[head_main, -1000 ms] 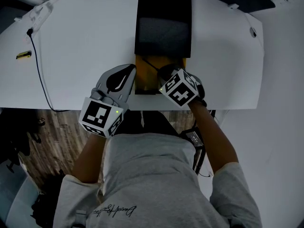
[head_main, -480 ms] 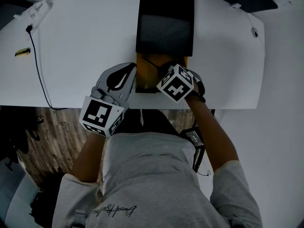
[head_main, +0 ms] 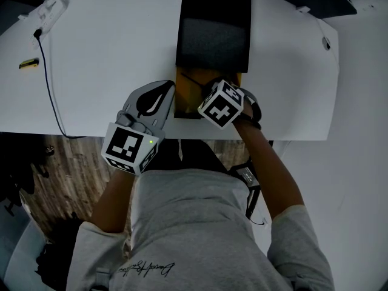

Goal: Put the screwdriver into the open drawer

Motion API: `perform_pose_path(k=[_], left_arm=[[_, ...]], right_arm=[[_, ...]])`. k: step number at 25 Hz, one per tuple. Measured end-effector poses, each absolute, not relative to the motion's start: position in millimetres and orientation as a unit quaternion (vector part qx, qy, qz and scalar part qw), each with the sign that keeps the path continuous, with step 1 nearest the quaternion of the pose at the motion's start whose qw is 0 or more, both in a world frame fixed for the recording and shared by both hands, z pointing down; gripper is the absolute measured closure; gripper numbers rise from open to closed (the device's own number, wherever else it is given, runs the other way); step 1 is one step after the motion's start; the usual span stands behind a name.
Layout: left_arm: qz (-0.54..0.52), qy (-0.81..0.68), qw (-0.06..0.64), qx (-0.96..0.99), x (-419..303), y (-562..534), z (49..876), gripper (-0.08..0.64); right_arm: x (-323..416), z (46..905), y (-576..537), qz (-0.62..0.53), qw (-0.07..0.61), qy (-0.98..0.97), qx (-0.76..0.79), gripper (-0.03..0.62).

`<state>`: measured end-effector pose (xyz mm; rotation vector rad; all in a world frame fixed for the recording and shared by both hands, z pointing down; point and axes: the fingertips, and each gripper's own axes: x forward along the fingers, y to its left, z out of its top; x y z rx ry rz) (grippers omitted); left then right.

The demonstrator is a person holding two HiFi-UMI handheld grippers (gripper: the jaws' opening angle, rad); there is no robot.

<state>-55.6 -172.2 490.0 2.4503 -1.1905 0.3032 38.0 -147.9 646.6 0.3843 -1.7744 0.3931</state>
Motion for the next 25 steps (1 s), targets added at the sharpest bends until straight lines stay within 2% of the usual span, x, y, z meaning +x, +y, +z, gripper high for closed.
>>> perform_pose_path(k=[19, 25], left_arm=[[0.107, -0.429, 0.203, 0.874, -65.7, -174.6, 492.1, 0.56], [0.108, -0.426, 0.204, 0.875, -66.9, -174.0, 494.2, 0.56]], right_arm=[[36.9, 646.6, -147.3, 0.16, 0.618, -0.753, 0.159, 0.517], [36.2, 648.5, -144.8, 0.173, 0.612, -0.755, 0.161, 0.491]])
